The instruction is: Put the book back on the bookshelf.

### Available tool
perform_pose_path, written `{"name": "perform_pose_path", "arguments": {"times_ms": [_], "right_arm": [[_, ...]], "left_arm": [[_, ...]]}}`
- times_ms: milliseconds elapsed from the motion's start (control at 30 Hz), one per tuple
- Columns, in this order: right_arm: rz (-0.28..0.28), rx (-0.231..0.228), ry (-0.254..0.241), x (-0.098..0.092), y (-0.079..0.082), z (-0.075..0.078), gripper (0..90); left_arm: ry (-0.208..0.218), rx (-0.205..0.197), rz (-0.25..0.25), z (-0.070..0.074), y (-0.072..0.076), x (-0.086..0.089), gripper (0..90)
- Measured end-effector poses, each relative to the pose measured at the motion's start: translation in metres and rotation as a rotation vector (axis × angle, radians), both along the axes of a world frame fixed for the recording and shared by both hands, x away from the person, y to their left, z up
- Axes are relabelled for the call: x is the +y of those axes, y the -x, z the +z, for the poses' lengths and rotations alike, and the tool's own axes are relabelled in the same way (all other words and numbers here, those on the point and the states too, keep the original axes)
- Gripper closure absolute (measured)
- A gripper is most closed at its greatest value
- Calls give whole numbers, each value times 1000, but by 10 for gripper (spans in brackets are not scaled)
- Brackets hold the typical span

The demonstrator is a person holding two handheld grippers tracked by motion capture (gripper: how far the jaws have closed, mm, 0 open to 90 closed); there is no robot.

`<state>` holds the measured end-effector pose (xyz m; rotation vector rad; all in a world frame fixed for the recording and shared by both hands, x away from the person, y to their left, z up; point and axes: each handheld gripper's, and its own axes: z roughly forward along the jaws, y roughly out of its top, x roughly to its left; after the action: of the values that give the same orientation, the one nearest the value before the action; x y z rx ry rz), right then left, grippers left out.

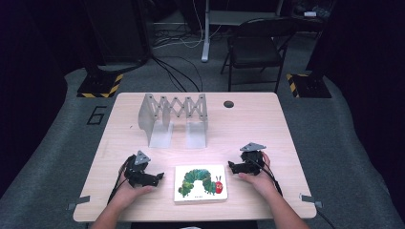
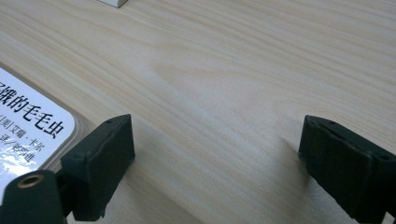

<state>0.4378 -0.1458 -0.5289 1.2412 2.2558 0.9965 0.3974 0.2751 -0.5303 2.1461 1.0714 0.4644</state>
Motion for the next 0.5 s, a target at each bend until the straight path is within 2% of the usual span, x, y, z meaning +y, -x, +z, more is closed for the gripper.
{"name": "perform_pose_path", "arguments": {"times_ms": [267, 467, 500], "right_arm": [[2, 0, -1, 0, 0, 0, 98], [6, 3, 8, -1, 1, 0, 107], [12, -2, 11, -1, 1, 0, 114]], "left_arm": [[0, 0, -8, 0, 1, 0, 3], [-4, 4, 15, 1, 2, -2, 10], [-5, 14, 19, 3, 3, -2, 16]]}}
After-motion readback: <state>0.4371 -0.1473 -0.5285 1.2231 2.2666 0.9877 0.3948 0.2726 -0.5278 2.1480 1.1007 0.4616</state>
